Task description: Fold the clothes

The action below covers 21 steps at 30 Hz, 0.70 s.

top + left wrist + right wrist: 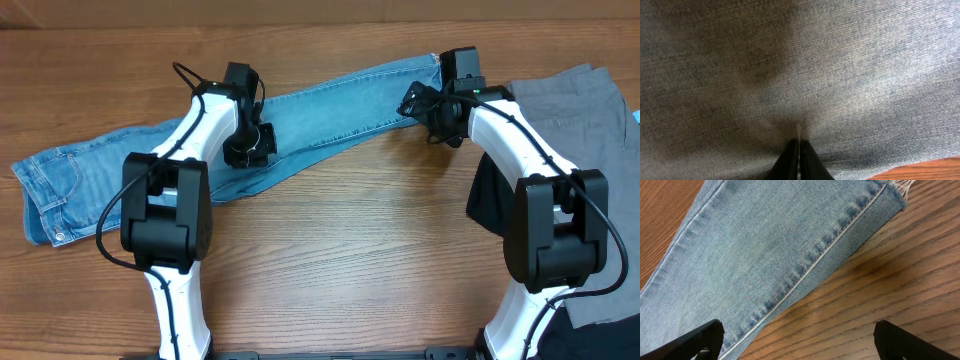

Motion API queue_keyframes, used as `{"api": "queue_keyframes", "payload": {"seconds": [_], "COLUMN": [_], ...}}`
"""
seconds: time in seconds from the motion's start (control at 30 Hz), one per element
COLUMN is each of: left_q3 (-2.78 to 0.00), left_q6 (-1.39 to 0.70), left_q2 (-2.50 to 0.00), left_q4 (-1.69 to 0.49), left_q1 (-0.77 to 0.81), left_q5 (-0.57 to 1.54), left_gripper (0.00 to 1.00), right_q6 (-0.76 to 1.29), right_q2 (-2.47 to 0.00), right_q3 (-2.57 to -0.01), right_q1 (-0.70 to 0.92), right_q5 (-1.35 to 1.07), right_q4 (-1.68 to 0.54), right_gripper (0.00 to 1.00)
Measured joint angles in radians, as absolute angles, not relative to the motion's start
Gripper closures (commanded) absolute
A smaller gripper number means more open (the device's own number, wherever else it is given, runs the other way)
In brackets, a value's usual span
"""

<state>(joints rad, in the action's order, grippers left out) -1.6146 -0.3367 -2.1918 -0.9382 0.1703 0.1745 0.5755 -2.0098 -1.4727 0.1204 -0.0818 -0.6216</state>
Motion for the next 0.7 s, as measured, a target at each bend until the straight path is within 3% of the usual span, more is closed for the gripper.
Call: {"api": "queue_keyframes", "payload": {"seconds": [0.2,0.27,0.43,0.6,0.7], "left_q3": [-1.576,-1.576,-1.562,-1.534,-1.53], "left_q6": [-0.337,-0.337,-0.328,-0.307,-0.303], "left_q2": [-2.169,-2.168,-2.158,-2.121,-2.071], "left_q4": [-0.917,-0.946,-1.043,-1.123,-1.128], "left_q1": [0.171,0.171,0.179,0.184,0.184], "left_q5": [0.173,0.176,0.174,0.163,0.158], "left_gripper": [0.96,0.96,0.96,0.96,0.82], "right_q6": [0.576,0.576,0.54,0.514,0.508], "right_q2": [-2.01,-2.01,-2.01,-2.01,-2.01], "right_q3": [-1.473,-1.473,-1.473,-1.476,-1.479], "right_q1": [0.12,0.12,0.12,0.12,0.12], "right_q5": [-0.082,-0.081,-0.081,-0.081,-0.08], "right_q4": [-0.63,-0.629,-0.627,-0.644,-0.657], "right_gripper": [0.01,0.1,0.22,0.43,0.54]}}
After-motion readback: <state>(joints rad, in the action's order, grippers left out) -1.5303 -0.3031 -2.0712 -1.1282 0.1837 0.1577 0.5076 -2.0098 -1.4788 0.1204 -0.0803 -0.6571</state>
